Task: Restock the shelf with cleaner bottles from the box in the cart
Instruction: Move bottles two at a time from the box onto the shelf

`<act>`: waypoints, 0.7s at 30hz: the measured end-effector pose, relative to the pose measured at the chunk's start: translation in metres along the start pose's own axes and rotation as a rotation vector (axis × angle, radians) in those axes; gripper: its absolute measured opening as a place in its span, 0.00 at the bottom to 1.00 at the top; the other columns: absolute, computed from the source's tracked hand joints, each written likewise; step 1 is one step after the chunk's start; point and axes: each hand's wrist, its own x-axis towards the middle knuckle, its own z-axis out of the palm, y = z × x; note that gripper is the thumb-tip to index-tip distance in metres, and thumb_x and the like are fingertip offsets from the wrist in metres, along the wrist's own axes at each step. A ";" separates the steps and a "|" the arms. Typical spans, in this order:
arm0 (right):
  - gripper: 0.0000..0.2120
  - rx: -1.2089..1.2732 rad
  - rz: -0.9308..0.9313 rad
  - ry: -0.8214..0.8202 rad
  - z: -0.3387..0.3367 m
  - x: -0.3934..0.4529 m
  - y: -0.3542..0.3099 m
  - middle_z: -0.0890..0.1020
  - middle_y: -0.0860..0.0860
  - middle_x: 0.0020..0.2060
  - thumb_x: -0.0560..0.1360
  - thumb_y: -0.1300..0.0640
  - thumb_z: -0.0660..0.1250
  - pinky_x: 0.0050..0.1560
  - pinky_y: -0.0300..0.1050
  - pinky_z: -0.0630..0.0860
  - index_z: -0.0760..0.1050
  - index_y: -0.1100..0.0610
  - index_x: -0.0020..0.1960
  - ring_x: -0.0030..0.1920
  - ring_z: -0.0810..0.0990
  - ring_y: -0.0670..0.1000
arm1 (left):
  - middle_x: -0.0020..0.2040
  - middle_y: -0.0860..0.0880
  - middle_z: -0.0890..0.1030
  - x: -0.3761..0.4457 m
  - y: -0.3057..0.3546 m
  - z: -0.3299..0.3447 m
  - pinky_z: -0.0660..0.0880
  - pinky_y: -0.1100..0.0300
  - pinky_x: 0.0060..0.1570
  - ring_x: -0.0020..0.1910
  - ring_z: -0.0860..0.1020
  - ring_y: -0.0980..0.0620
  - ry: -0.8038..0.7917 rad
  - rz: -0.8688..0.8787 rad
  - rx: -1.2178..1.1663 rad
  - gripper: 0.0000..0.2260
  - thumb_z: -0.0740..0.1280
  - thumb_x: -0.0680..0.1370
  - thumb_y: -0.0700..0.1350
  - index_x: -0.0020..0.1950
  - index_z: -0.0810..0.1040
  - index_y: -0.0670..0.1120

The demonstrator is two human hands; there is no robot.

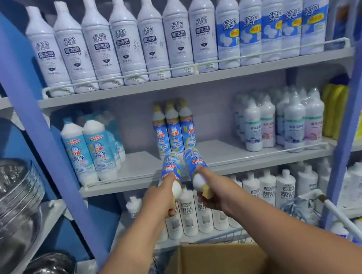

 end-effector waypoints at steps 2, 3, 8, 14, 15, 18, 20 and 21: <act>0.22 0.008 0.004 0.019 0.018 0.018 -0.005 0.81 0.55 0.33 0.72 0.38 0.71 0.35 0.43 0.79 0.79 0.58 0.49 0.29 0.79 0.51 | 0.36 0.44 0.80 0.023 0.006 -0.005 0.71 0.62 0.30 0.24 0.73 0.49 0.002 0.005 0.021 0.23 0.65 0.75 0.63 0.51 0.79 0.42; 0.23 0.009 0.008 0.025 0.026 0.027 -0.006 0.81 0.56 0.34 0.72 0.38 0.71 0.34 0.42 0.79 0.79 0.58 0.50 0.29 0.79 0.51 | 0.36 0.44 0.80 0.036 0.008 -0.007 0.70 0.63 0.28 0.22 0.73 0.49 0.002 -0.001 0.032 0.23 0.65 0.75 0.63 0.51 0.79 0.42; 0.23 -0.002 0.061 0.055 0.059 0.072 -0.007 0.82 0.55 0.35 0.72 0.37 0.70 0.33 0.40 0.79 0.80 0.57 0.51 0.30 0.80 0.51 | 0.30 0.44 0.79 0.095 0.013 -0.011 0.68 0.66 0.23 0.19 0.72 0.50 -0.011 -0.039 0.061 0.23 0.65 0.76 0.61 0.50 0.80 0.41; 0.24 -0.084 0.083 0.086 0.072 0.103 -0.012 0.80 0.55 0.33 0.74 0.38 0.68 0.31 0.39 0.77 0.78 0.60 0.50 0.30 0.80 0.52 | 0.42 0.39 0.84 0.141 0.011 -0.008 0.73 0.61 0.30 0.23 0.75 0.47 -0.082 -0.113 0.103 0.25 0.65 0.76 0.63 0.53 0.79 0.40; 0.24 -0.102 0.095 0.081 0.072 0.106 -0.014 0.80 0.54 0.33 0.74 0.37 0.67 0.31 0.39 0.77 0.78 0.59 0.50 0.30 0.80 0.52 | 0.43 0.38 0.84 0.147 0.011 -0.007 0.74 0.59 0.32 0.25 0.75 0.46 -0.096 -0.118 0.100 0.25 0.65 0.76 0.63 0.53 0.79 0.40; 0.27 -0.195 0.149 0.028 0.071 0.112 -0.020 0.81 0.53 0.35 0.75 0.33 0.63 0.34 0.40 0.77 0.77 0.57 0.53 0.29 0.80 0.52 | 0.38 0.40 0.82 0.155 0.012 -0.008 0.74 0.57 0.35 0.27 0.75 0.46 -0.124 -0.132 0.124 0.25 0.65 0.75 0.64 0.49 0.78 0.41; 0.28 -0.253 0.142 -0.006 0.068 0.113 -0.025 0.81 0.52 0.34 0.76 0.33 0.60 0.34 0.41 0.77 0.77 0.58 0.53 0.28 0.80 0.52 | 0.36 0.40 0.81 0.159 0.013 -0.009 0.74 0.56 0.35 0.27 0.75 0.46 -0.159 -0.123 0.149 0.27 0.67 0.72 0.65 0.50 0.78 0.40; 0.28 -0.291 0.114 -0.015 0.067 0.112 -0.026 0.81 0.52 0.34 0.76 0.33 0.60 0.34 0.41 0.77 0.77 0.58 0.53 0.29 0.81 0.53 | 0.36 0.41 0.81 0.160 0.013 -0.009 0.74 0.57 0.33 0.26 0.75 0.46 -0.179 -0.115 0.150 0.26 0.68 0.72 0.64 0.52 0.78 0.41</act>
